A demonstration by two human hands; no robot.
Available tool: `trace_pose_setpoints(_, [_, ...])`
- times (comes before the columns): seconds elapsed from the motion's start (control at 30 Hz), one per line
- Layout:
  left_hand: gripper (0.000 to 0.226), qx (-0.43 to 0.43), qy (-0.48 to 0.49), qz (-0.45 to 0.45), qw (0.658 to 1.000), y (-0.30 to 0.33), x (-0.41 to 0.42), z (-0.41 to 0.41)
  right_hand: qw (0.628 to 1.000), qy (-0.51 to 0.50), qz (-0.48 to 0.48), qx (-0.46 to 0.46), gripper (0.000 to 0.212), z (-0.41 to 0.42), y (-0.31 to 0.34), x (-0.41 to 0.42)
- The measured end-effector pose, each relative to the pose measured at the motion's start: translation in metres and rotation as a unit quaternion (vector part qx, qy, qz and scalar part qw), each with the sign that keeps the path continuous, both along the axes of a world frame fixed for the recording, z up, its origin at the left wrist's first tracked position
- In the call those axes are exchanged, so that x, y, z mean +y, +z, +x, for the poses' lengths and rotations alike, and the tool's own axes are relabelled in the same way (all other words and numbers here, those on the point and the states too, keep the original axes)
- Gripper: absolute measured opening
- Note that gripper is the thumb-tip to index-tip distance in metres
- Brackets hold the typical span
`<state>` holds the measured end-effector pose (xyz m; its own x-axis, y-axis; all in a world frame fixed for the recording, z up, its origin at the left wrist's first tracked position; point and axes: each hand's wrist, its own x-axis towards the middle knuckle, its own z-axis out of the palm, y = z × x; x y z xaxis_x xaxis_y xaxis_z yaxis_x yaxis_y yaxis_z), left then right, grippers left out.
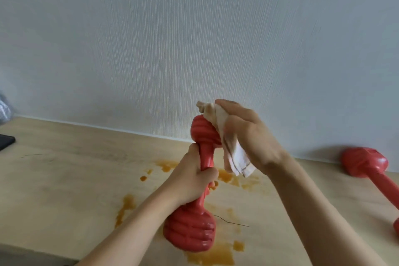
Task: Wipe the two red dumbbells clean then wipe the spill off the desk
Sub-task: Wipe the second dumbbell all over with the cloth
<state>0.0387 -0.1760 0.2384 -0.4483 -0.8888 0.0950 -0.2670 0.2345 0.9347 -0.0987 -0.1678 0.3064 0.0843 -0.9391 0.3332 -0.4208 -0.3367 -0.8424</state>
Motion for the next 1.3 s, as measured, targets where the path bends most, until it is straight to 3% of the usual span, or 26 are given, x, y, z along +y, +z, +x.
trace_pose_setpoints(0.1, [0.024, 0.028, 0.004, 0.022, 0.999, -0.003, -0.003, 0.006, 0.995, 0.082, 0.027, 0.053, 0.066, -0.027, -0.001, 0.007])
trace_pose_setpoints(0.2, [0.027, 0.039, -0.017, 0.037, 0.998, -0.003, -0.002, 0.011, 0.974, 0.041, -0.042, 0.220, 0.067, -0.036, -0.015, 0.003])
trace_pose_setpoints(0.27, [0.026, 0.024, -0.040, 0.031, 0.998, -0.004, 0.000, 0.012, 0.969, 0.027, -0.066, 0.235, 0.078, -0.027, -0.027, 0.001])
trace_pose_setpoints(0.37, [0.025, 0.001, -0.039, 0.011, 0.999, -0.005, 0.008, 0.010, 0.968, -0.044, -0.130, 0.211, 0.072, 0.001, -0.046, -0.003])
trace_pose_setpoints(0.43, [0.022, 0.007, -0.019, -0.006, 1.000, -0.007, 0.010, 0.004, 0.941, -0.148, -0.171, 0.253, 0.065, 0.021, -0.052, -0.006])
trace_pose_setpoints(0.57, [0.034, -0.002, 0.017, -0.063, 0.998, -0.010, 0.008, -0.005, 0.833, -0.304, -0.223, 0.404, 0.054, 0.049, -0.050, -0.009])
trace_pose_setpoints(0.63, [0.030, 0.003, 0.018, -0.049, 0.999, -0.009, 0.006, -0.001, 0.849, -0.273, -0.246, 0.380, 0.055, 0.041, -0.051, -0.013])
trace_pose_setpoints(0.73, [0.029, 0.005, 0.005, -0.020, 1.000, -0.007, 0.006, 0.007, 0.920, -0.121, -0.275, 0.253, 0.061, 0.013, -0.058, -0.015])
trace_pose_setpoints(0.83, [0.032, 0.008, -0.016, -0.004, 1.000, -0.006, 0.005, 0.012, 0.942, -0.044, -0.275, 0.188, 0.063, -0.002, -0.064, -0.017])
trace_pose_setpoints(0.93, [0.032, 0.006, -0.022, -0.012, 1.000, -0.005, 0.005, 0.011, 0.952, -0.045, -0.254, 0.165, 0.062, 0.002, -0.063, -0.016])
trace_pose_setpoints(1.0, [0.029, -0.003, -0.005, -0.033, 0.999, -0.005, 0.004, 0.010, 0.951, -0.097, -0.226, 0.187, 0.061, 0.017, -0.056, -0.013])
trace_pose_setpoints(1.1, [0.024, -0.015, 0.009, -0.078, 0.997, -0.006, 0.002, 0.005, 0.913, -0.226, -0.167, 0.297, 0.061, 0.043, -0.047, -0.012])
trace_pose_setpoints(1.17, [0.024, -0.008, 0.001, -0.081, 0.997, -0.007, 0.001, 0.005, 0.893, -0.249, -0.184, 0.326, 0.061, 0.047, -0.045, -0.012])
trace_pose_setpoints(1.3, [0.029, 0.021, -0.017, -0.025, 0.999, -0.007, 0.001, 0.008, 0.948, -0.132, -0.215, 0.193, 0.064, 0.021, -0.057, -0.013])
